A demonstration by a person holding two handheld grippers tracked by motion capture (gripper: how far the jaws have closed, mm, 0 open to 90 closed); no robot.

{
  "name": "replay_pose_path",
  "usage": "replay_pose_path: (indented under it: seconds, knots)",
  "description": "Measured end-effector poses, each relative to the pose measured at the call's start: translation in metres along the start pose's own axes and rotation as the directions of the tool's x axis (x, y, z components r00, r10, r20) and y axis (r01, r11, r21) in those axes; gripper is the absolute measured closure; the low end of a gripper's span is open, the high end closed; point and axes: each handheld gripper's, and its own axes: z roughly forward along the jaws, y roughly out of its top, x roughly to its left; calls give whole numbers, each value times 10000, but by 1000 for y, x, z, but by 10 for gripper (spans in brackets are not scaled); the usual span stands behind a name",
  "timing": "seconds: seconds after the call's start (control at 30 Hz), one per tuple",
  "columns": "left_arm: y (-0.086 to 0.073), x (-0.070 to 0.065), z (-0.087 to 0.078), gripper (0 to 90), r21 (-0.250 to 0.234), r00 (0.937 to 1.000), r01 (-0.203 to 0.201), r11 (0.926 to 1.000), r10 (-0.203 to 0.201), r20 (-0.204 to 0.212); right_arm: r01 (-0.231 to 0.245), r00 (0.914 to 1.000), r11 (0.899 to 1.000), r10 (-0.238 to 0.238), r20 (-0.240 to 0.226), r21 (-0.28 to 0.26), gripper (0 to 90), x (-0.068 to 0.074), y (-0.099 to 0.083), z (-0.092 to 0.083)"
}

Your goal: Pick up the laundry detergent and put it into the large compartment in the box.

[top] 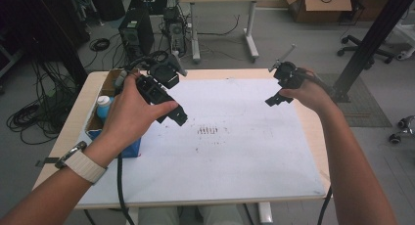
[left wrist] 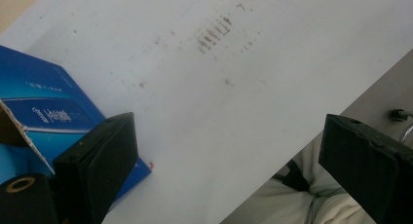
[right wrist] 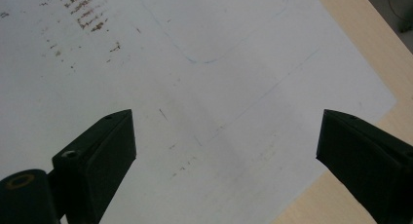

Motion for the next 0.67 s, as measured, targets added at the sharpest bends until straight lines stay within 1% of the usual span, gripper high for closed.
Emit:
replay_pose_path:
  seconds: [0.27,0.67]
  knots:
    - [1,-2,2,78,55,10000,-56,10000,56,61,47,10000,10000,-47,-27,2,71,2,2,1]
    - [2,0,4,79,25,9999,-77,10000,77,110,91,10000,10000,-91,-13,-21,68,3,2,1]
